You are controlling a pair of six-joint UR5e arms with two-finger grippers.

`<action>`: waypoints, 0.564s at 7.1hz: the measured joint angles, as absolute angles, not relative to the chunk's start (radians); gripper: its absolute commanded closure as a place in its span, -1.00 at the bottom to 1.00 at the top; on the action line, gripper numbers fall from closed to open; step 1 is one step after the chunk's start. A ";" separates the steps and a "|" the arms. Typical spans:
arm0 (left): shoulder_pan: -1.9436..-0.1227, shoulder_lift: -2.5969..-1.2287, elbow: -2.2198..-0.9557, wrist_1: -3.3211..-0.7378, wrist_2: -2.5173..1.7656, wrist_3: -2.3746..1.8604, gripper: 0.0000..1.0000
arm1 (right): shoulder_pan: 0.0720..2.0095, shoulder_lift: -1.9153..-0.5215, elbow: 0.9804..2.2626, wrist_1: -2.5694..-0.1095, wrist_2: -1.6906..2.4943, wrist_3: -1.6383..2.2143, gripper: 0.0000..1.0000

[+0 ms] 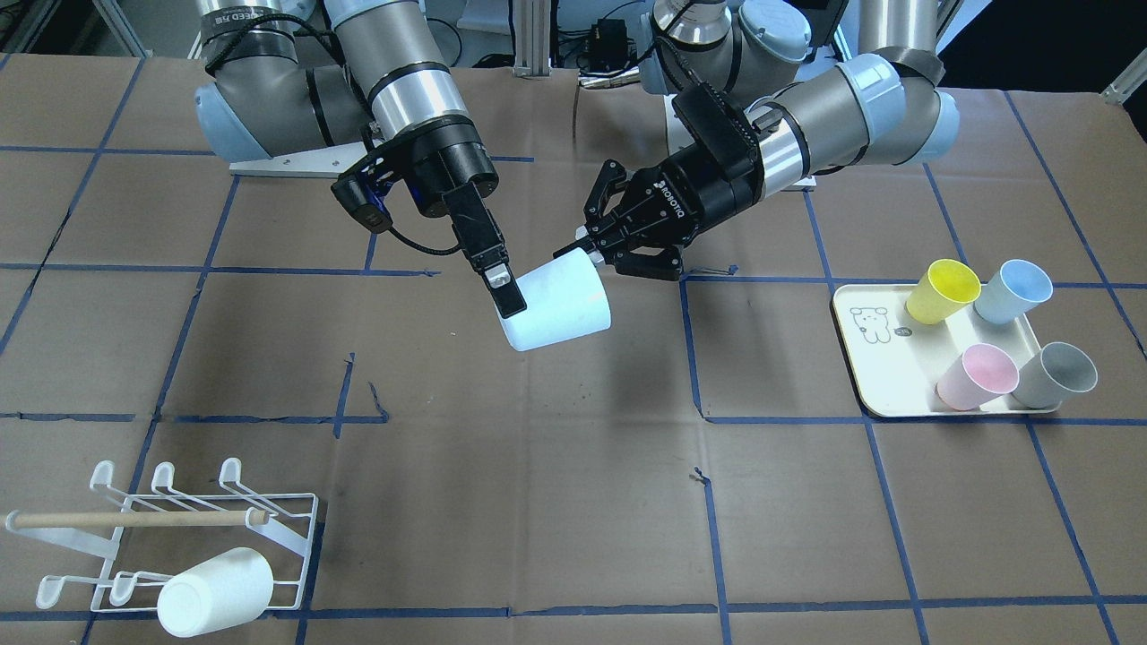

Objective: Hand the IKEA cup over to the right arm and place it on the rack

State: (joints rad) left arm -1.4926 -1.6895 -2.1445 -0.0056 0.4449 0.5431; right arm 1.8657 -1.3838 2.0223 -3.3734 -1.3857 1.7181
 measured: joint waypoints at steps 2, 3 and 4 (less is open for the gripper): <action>-1.493 -1.688 -2.144 -0.006 0.445 0.541 0.94 | 1.867 -1.377 2.019 -3.373 -1.384 1.718 -0.99; -1.493 -1.688 -2.143 -0.006 0.445 0.537 0.94 | 1.867 -1.373 2.017 -3.373 -1.383 1.718 -0.99; -1.493 -1.688 -2.143 -0.006 0.445 0.532 0.94 | 1.867 -1.371 2.014 -3.373 -1.382 1.718 -0.99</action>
